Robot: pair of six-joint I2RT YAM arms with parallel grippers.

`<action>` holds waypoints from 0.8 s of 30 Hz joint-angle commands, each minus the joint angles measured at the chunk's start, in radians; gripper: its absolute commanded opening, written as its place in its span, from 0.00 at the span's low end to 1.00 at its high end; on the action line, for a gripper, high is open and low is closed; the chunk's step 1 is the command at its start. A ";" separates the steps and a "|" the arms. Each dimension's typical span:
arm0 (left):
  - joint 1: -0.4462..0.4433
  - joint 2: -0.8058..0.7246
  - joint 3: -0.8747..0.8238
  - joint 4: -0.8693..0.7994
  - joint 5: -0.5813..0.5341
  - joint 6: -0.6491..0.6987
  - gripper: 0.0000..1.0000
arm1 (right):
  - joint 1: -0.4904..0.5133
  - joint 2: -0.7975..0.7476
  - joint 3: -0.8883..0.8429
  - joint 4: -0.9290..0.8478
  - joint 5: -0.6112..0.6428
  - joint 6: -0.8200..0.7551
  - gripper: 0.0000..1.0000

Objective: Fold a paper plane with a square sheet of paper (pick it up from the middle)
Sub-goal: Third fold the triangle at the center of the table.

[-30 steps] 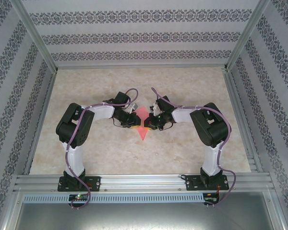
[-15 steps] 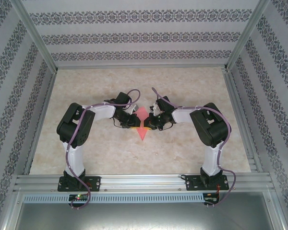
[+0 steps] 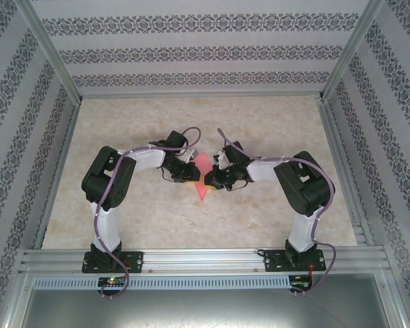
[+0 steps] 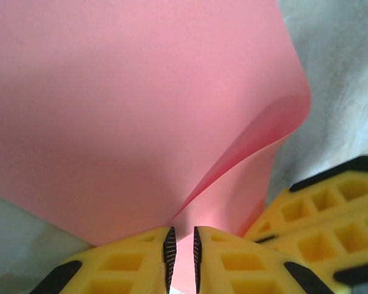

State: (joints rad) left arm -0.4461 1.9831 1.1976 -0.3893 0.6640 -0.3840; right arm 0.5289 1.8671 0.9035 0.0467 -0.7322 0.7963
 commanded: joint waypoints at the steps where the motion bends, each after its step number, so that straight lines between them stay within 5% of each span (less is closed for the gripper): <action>1: -0.007 0.063 -0.020 -0.086 -0.139 0.030 0.22 | 0.019 -0.023 -0.027 0.029 -0.015 0.024 0.01; 24: -0.006 0.084 -0.029 -0.079 -0.139 0.027 0.22 | 0.078 -0.020 -0.063 0.081 0.005 0.062 0.02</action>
State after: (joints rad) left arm -0.4461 1.9862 1.1984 -0.3897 0.6624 -0.3840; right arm 0.6067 1.8668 0.8631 0.1131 -0.7341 0.8482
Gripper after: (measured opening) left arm 0.222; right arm 0.048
